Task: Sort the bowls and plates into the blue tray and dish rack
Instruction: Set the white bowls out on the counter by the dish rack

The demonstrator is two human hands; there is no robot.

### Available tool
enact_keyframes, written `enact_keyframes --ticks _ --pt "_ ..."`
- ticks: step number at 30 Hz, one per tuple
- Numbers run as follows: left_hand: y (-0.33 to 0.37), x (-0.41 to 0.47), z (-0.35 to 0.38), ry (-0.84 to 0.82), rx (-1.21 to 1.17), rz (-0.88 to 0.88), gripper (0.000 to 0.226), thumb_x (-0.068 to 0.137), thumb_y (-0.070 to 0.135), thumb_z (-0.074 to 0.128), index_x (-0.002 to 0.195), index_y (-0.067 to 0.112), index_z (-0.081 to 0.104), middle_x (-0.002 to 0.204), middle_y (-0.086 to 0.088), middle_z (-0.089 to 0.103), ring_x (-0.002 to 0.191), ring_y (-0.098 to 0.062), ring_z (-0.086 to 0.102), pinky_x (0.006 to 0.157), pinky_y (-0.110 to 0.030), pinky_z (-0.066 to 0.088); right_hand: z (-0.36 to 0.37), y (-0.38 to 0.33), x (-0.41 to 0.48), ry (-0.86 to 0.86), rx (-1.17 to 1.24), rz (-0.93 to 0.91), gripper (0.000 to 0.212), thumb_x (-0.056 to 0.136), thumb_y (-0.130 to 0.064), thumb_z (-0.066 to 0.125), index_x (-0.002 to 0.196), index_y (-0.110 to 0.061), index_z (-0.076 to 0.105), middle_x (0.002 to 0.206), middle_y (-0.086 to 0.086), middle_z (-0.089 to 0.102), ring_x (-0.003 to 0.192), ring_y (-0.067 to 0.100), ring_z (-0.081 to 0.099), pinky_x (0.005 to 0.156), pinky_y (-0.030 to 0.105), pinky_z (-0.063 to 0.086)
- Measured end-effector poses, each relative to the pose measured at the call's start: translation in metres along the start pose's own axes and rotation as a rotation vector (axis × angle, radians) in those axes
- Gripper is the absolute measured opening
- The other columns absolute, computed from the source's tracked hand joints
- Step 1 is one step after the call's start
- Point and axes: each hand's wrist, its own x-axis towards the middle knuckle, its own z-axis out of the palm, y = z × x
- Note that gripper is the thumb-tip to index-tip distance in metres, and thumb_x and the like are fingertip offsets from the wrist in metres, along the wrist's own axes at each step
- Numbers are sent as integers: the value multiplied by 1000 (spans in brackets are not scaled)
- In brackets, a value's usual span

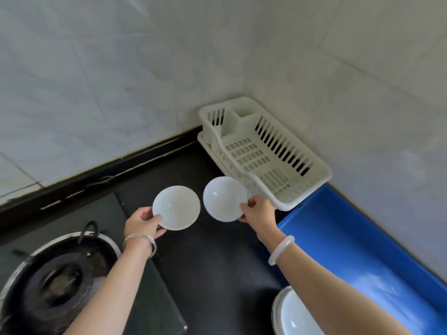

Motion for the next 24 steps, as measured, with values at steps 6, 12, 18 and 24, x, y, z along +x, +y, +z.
enact_keyframes --ticks 6,12,18,24 --pt "14 50 -4 112 -77 -71 27 80 -9 56 95 13 57 115 -15 61 95 -34 62 77 -43 56 66 -15 50 -34 71 126 12 87 -5 61 79 -11 54 82 1 56 72 14 60 67 34 61" --pt "25 79 4 153 -78 -100 31 81 -7 58 106 11 58 121 -15 60 104 -35 62 80 -47 56 105 -26 82 -20 146 165 14 87 -5 61 79 -12 52 84 1 54 79 19 61 55 25 56" --pt "26 95 10 178 -79 -98 32 80 -6 60 106 12 59 120 -13 61 105 -34 62 77 -45 56 122 -25 103 11 128 192 14 86 -4 62 80 -11 52 90 5 56 82 21 62 59 27 58" --pt "21 102 12 193 -89 -113 31 80 -5 61 106 12 59 118 -13 62 104 -33 62 76 -45 57 132 -20 112 20 120 206 14 85 -5 64 79 -10 52 92 6 58 79 17 63 66 33 61"
